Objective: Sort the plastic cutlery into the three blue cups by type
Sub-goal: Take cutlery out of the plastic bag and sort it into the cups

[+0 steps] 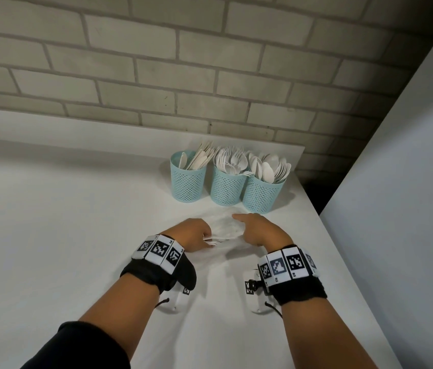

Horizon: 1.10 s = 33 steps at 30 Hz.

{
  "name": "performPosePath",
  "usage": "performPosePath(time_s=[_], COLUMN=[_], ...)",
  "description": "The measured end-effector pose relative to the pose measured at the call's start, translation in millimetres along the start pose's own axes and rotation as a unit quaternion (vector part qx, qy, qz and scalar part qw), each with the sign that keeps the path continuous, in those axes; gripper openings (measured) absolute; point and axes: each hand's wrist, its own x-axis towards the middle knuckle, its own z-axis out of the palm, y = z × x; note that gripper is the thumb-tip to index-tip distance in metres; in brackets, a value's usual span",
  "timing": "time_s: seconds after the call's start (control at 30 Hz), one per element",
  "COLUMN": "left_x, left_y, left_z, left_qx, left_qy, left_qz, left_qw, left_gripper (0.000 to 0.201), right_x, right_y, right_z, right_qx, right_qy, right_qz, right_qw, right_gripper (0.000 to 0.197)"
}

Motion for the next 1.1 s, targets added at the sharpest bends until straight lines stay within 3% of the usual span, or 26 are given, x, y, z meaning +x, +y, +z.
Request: performPosePath(time_s=[0.17, 0.33, 0.43, 0.67, 0.87, 0.97, 1.1], left_x=[0, -4, -5, -1, 1, 0, -5], left_y=[-10, -11, -6, 4, 6, 6, 0], left_z=[0, -1, -1, 4, -1, -4, -10], left_qx=[-0.033, -0.040, -0.024, -0.022, 0.007, -0.033, -0.173], left_qy=[0.059, 0.030, 0.002, 0.056, 0.087, 0.094, 0.057], left_qz=[-0.009, -0.014, -0.013, -0.049, -0.095, -0.109, -0.051], left_qw=[0.998, 0.999, 1.000, 0.997, 0.992, 0.989, 0.982], left_gripper=[0.032, 0.028, 0.032, 0.034, 0.036, 0.035, 0.015], right_x=[-2, -8, -9, -5, -13, -12, -4], right_y=[4, 12, 15, 10, 12, 15, 17], right_z=[0, -8, -9, -13, -18, -12, -9], right_qx=[0.020, 0.031, 0.026, 0.126, 0.033, 0.013, 0.063], right_qy=[-0.028, -0.080, -0.067, -0.013, -0.038, -0.055, -0.039], right_qz=[-0.006, -0.004, -0.017, -0.009, -0.023, -0.008, -0.001], right_qw=[0.999, 0.996, 0.997, 0.992, 0.998, 0.998, 0.997], right_gripper=[0.073, 0.082, 0.087, 0.067, 0.085, 0.089, 0.084])
